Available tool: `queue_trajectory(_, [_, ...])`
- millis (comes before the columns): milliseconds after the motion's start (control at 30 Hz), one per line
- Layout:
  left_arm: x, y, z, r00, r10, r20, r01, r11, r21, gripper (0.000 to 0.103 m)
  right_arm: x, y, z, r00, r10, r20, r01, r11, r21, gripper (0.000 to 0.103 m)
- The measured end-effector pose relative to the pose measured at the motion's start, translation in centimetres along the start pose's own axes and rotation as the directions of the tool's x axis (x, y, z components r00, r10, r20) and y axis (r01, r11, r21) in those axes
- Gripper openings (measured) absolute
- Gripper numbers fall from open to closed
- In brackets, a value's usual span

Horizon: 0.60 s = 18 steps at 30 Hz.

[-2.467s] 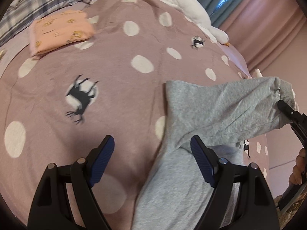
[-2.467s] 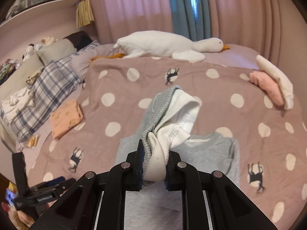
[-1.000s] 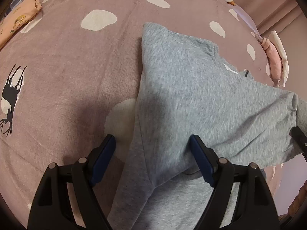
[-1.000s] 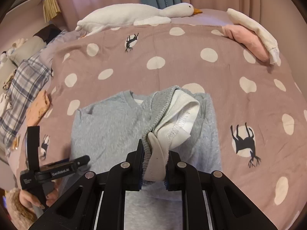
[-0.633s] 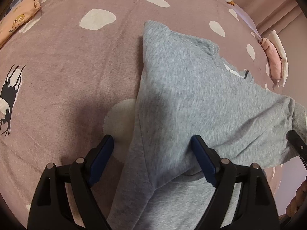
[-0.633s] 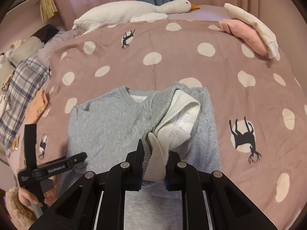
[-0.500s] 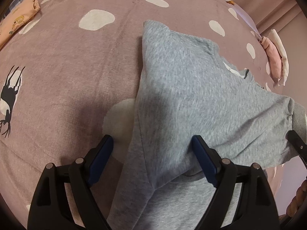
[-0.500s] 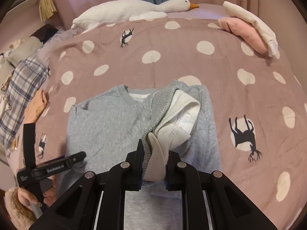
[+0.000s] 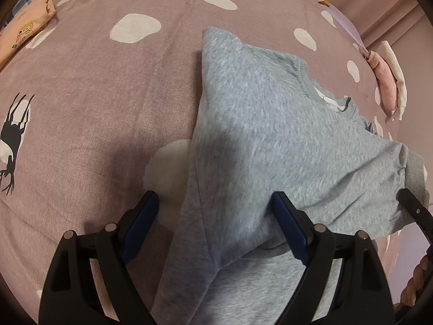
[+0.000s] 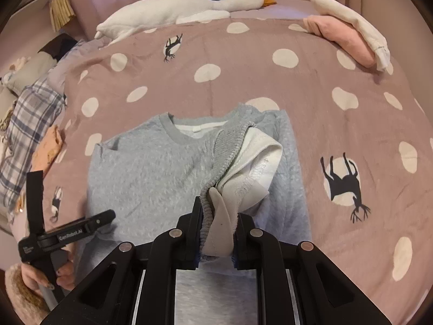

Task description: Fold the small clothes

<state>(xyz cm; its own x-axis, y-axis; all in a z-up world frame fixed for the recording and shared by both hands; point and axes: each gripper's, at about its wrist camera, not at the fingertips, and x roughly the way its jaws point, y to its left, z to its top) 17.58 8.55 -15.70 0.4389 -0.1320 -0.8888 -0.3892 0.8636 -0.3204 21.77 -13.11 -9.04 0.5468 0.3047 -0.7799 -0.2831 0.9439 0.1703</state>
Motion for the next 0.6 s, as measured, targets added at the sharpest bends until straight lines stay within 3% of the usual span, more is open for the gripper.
queue_trajectory(600, [0.2, -0.2, 0.0, 1.000, 0.025, 0.009, -0.025, 1.000, 0.015, 0.089, 1.1, -0.6, -0.2, 1.000, -0.001, -0.026, 0.002, 1.000, 0.008, 0.017])
